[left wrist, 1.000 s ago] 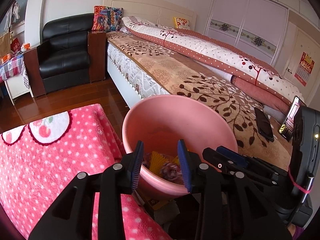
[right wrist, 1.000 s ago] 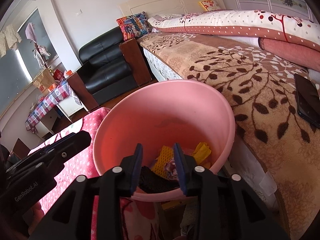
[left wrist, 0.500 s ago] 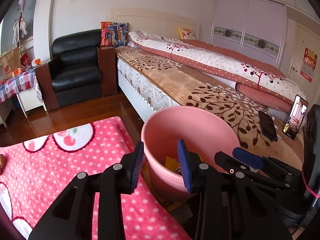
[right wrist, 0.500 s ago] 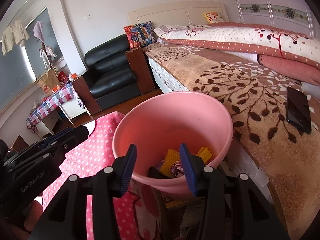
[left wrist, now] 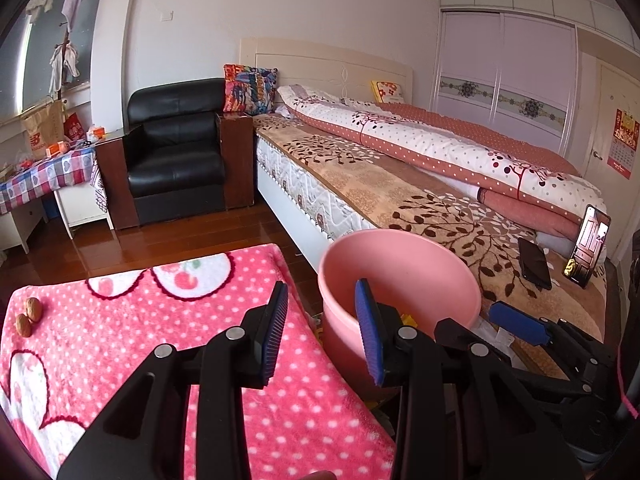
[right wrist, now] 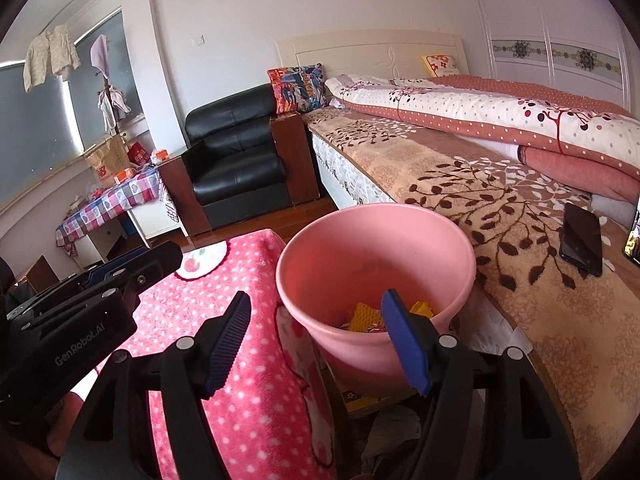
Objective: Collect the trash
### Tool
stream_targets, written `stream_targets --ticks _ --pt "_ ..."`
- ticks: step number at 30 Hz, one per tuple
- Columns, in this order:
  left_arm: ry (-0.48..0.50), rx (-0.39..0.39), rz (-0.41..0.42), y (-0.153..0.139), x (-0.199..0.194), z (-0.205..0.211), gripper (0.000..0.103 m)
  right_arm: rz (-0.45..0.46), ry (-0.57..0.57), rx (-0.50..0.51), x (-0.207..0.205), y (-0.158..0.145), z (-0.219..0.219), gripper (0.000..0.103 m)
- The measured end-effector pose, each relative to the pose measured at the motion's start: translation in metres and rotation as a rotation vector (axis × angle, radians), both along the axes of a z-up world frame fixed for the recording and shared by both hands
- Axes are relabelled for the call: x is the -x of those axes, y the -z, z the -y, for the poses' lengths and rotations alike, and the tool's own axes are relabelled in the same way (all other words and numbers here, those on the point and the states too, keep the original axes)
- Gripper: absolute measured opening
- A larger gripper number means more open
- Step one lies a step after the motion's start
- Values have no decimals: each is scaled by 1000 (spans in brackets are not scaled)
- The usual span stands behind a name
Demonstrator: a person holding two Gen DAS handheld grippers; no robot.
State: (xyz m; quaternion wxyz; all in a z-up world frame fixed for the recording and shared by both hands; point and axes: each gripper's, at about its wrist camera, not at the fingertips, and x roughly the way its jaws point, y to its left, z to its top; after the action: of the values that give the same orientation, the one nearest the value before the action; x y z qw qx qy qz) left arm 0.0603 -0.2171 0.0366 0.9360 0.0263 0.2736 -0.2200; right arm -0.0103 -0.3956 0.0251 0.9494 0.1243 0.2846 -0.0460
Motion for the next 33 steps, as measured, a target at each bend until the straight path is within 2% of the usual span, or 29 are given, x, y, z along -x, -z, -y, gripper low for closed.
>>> stream_targets --ticks 7,33 --pt "-20 13 -6 0 7 -19 35 -9 -15 -11 8 0 -16 71" --pt "-86 46 -44 13 6 -60 35 -18 -17 10 13 -1 -43 72"
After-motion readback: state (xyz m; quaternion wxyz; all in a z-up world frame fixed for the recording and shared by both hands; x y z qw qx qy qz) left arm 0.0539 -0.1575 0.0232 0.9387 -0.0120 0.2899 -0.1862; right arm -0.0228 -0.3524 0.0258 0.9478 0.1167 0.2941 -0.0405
